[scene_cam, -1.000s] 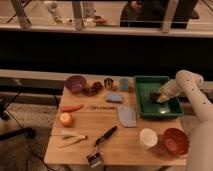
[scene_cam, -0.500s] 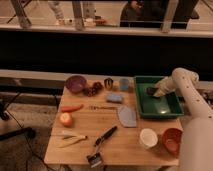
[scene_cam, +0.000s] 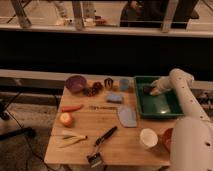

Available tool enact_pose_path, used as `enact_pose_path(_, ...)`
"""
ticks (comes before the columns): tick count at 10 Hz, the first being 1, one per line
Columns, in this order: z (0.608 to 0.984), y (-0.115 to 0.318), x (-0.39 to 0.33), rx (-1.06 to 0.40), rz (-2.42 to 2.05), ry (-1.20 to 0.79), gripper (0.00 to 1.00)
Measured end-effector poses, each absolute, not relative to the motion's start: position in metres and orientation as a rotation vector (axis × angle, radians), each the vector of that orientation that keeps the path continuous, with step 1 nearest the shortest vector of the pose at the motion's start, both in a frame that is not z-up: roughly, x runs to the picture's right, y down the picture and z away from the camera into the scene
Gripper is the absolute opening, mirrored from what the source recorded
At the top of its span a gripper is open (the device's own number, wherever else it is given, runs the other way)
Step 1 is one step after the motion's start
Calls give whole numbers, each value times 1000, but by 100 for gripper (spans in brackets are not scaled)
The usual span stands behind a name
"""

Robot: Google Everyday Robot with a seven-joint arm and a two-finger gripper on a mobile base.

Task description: Wipe tray with eraser

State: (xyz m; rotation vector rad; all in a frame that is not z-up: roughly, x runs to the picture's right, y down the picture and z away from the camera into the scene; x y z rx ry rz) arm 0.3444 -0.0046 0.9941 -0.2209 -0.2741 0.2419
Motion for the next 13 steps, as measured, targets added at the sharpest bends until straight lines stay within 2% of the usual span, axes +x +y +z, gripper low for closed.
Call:
enact_pose_path(8, 930, 48, 341, -250, 221, -278, 0)
enact_pose_path(11, 902, 81, 356, -316, 257, -254, 0)
enact_pose_path(13, 898, 93, 362, -365, 280, -234, 0)
